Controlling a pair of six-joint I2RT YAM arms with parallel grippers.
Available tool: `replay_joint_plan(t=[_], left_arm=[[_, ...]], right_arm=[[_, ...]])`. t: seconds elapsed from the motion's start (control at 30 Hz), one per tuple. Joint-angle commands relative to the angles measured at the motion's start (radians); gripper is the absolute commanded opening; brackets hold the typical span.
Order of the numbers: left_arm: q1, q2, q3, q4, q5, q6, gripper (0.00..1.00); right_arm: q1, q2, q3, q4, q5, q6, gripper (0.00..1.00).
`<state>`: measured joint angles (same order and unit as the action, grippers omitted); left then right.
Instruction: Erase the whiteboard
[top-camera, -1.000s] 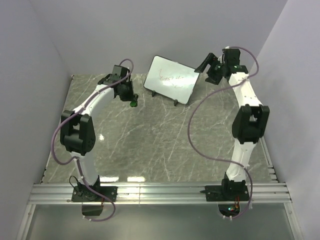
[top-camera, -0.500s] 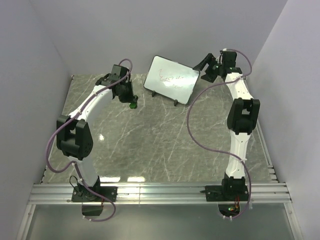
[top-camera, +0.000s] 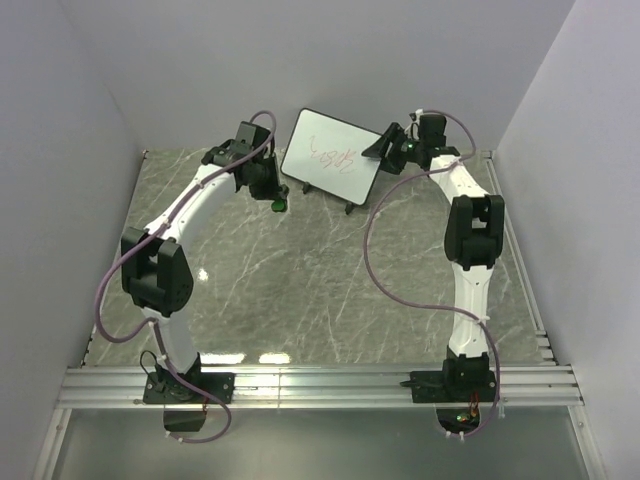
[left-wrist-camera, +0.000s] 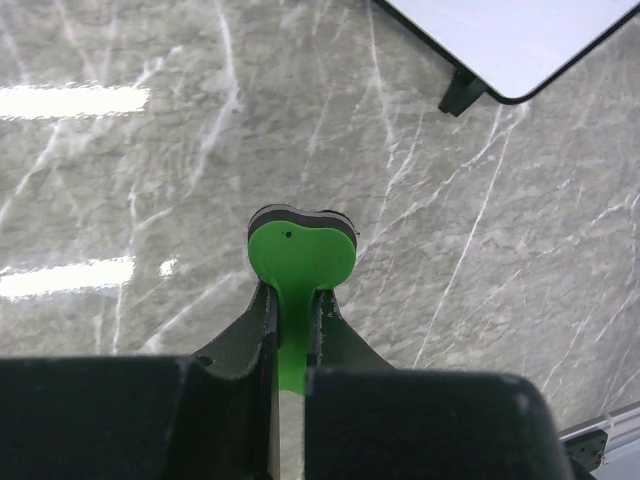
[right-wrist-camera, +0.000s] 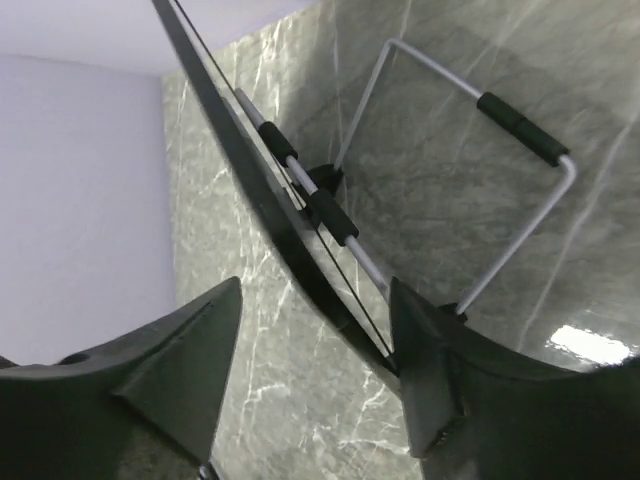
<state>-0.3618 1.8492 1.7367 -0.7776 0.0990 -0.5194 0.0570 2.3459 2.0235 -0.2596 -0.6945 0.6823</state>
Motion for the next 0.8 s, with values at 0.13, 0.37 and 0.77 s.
replay_joint_plan(t=[0.13,0.37,0.77], left_arm=[[-0.009,0.038,0.069,0.006,-0.01,0.024,0.0],[-0.009,0.041,0.011,0.06,-0.007,0.076,0.0],[-0.005,0.085,-0.006,0.115,0.074,0.11,0.0]], right_arm=[[0.012,-0.117,-0.172,0.073,-0.013,-0.03,0.42],[0.015,-0.237,-0.463,0.071,0.027,-0.121,0.25],[0.056,-0.451,-0.761,0.115,0.084,-0.164,0.38]])
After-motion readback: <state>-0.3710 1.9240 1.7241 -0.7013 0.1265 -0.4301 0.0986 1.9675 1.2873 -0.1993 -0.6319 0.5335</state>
